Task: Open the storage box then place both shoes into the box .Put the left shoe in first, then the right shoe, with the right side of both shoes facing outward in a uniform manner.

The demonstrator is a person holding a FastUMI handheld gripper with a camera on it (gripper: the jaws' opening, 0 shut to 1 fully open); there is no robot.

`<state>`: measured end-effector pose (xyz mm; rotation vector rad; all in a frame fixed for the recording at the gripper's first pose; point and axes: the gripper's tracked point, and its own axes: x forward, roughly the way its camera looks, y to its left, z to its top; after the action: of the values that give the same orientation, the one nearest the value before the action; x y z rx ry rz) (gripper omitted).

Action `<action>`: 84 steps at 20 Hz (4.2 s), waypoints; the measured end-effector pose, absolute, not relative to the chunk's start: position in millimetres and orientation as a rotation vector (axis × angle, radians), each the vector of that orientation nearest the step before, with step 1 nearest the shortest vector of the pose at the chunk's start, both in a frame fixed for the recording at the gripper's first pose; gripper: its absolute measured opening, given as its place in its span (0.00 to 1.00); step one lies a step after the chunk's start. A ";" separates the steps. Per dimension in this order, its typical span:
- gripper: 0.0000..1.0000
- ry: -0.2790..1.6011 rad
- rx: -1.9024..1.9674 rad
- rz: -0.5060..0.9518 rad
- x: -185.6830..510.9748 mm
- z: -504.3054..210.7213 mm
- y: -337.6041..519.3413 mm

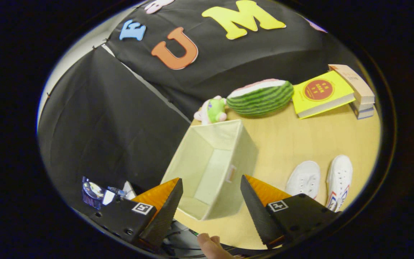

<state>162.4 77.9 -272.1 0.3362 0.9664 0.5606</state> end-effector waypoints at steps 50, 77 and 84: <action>0.06 1.105 0.316 0.312 147.7 -244.4 30.3; 0.56 0.958 0.277 0.440 167.4 -302.5 232.9; 0.97 0.713 0.009 0.309 189.1 -246.6 146.4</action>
<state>189.1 146.4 -246.6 0.0095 0.7126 0.3094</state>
